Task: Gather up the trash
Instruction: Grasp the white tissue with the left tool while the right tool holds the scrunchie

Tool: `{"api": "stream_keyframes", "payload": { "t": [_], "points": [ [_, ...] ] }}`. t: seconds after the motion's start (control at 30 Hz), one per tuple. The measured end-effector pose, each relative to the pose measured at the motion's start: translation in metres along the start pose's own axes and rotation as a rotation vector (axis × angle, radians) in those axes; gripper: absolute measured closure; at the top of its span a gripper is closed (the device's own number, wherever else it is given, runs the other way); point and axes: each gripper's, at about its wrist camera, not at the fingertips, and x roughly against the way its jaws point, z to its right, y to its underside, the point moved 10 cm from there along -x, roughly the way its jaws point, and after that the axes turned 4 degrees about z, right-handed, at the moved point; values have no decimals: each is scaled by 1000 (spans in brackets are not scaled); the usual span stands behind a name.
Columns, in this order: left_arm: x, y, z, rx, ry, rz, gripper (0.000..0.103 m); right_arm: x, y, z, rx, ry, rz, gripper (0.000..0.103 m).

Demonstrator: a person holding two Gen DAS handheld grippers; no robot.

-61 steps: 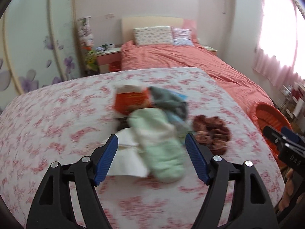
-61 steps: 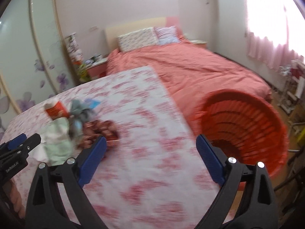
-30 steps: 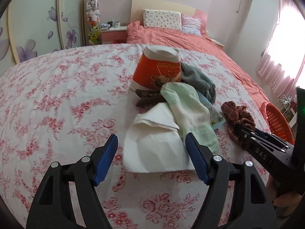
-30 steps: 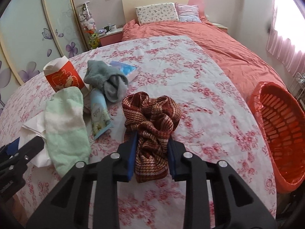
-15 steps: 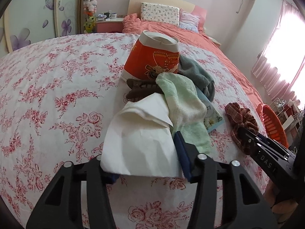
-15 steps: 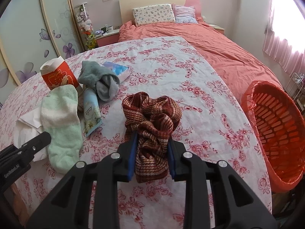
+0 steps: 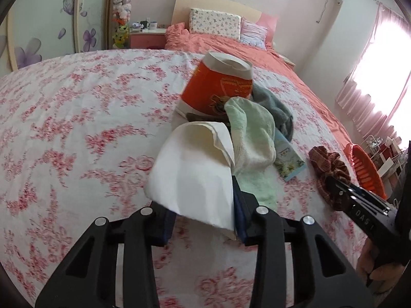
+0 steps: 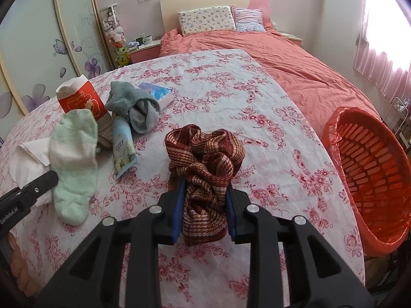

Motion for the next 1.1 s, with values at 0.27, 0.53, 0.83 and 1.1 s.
{"api": "stream_keyframes", "payload": {
  "t": [0.27,0.53,0.83,1.1],
  "points": [
    [-10,-5,-4,15,-14,-7,60,-2,2,0,-5,-9,-3,74],
    [8,-11,-6,-19,-27,34,65,11,-2,2,-1,-23,31,76],
    [12,-7,-29,7,-79,24,56,10,6,5,14,-9,12,76],
    [14,-13,-45,88,-49,31,55,9,7,7,12,-8,10,76]
  ]
}}
